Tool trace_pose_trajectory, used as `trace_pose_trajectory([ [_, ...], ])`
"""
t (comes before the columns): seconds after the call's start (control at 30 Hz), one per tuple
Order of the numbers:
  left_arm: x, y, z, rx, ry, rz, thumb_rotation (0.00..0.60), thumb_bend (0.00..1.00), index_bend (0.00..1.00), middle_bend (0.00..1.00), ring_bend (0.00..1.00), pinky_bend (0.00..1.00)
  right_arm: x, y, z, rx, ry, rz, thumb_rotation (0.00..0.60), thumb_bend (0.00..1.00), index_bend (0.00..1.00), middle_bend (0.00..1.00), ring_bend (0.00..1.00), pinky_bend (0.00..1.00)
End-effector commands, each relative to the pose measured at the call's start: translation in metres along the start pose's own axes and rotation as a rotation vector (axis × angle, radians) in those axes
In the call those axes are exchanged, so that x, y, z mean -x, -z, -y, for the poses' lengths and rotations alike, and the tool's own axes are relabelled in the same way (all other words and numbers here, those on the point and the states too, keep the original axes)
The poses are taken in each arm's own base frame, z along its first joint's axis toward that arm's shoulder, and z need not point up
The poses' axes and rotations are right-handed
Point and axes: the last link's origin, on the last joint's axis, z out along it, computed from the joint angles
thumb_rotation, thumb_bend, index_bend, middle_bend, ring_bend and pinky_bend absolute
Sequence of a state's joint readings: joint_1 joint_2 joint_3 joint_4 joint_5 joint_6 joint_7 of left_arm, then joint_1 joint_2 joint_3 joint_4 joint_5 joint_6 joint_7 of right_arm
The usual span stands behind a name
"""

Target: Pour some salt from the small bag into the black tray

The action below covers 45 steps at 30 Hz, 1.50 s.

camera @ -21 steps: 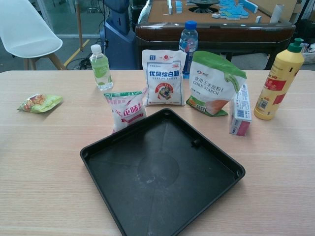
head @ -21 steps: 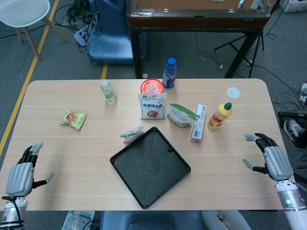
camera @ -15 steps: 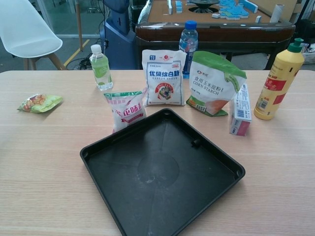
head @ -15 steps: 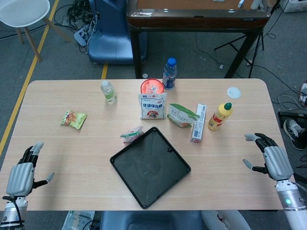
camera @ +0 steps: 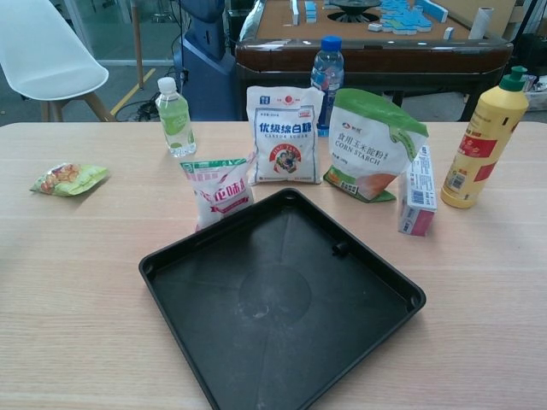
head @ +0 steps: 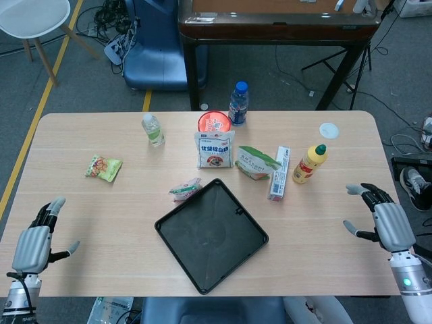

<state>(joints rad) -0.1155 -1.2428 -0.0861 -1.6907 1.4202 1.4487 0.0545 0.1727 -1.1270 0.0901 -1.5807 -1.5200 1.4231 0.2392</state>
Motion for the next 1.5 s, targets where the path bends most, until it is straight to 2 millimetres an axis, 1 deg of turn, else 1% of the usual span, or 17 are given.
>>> trace_pose_trajectory([
  [0.03, 0.0, -0.01, -0.004, 0.032, 0.01, 0.009, 0.6, 0.18, 0.04, 0.09, 0.09, 0.24, -0.005, -0.005, 0.004, -0.013, 0.009, -0.028, 0.6, 0.21, 0.23, 0.31, 0.16, 0.2],
  [0.13, 0.002, -0.024, -0.008, 0.064, 0.029, 0.027, 0.6, 0.18, 0.04, 0.1, 0.11, 0.24, -0.01, -0.011, 0.009, -0.025, 0.015, -0.06, 0.6, 0.21, 0.23, 0.31, 0.16, 0.2],
  [0.2, 0.003, -0.035, -0.011, 0.079, 0.051, 0.045, 0.6, 0.18, 0.07, 0.11, 0.12, 0.24, -0.013, -0.013, 0.012, -0.029, 0.016, -0.076, 0.6, 0.21, 0.23, 0.31, 0.16, 0.2],
  [0.3, 0.008, -0.055, -0.019, 0.105, 0.116, 0.088, 0.6, 0.18, 0.11, 0.13, 0.14, 0.24, -0.016, -0.016, 0.016, -0.034, 0.017, -0.094, 0.6, 0.21, 0.23, 0.31, 0.16, 0.2],
  [0.43, 0.016, -0.075, -0.034, 0.141, 0.171, 0.149, 0.6, 0.18, 0.11, 0.14, 0.15, 0.24, -0.019, -0.015, 0.02, -0.034, 0.024, -0.104, 0.6, 0.21, 0.23, 0.31, 0.16, 0.2],
  [0.57, 0.03, -0.096, -0.051, 0.176, 0.185, 0.21, 0.6, 0.18, 0.1, 0.14, 0.15, 0.24, -0.021, -0.013, 0.021, -0.031, 0.024, -0.106, 0.6, 0.21, 0.23, 0.31, 0.16, 0.2],
  [0.77, 0.055, -0.12, -0.075, 0.197, 0.201, 0.293, 0.6, 0.18, 0.09, 0.14, 0.15, 0.24, -0.022, -0.008, 0.019, -0.016, 0.025, -0.105, 0.6, 0.21, 0.23, 0.31, 0.16, 0.2],
  [1.0, 0.08, -0.144, -0.1, 0.198, 0.224, 0.353, 0.6, 0.18, 0.09, 0.14, 0.15, 0.24, -0.021, -0.006, 0.018, -0.009, 0.026, -0.1, 0.6, 0.21, 0.23, 0.31, 0.16, 0.2],
  [1.2, 0.096, -0.16, -0.118, 0.177, 0.257, 0.392, 0.6, 0.18, 0.1, 0.17, 0.19, 0.24, -0.02, -0.005, 0.017, -0.001, 0.026, -0.096, 0.6, 0.21, 0.23, 0.31, 0.16, 0.2],
  [1.5, 0.12, -0.174, -0.143, 0.166, 0.274, 0.43, 0.6, 0.18, 0.11, 0.19, 0.21, 0.25, -0.02, -0.004, 0.012, 0.013, 0.026, -0.095, 0.6, 0.21, 0.23, 0.31, 0.16, 0.2],
])
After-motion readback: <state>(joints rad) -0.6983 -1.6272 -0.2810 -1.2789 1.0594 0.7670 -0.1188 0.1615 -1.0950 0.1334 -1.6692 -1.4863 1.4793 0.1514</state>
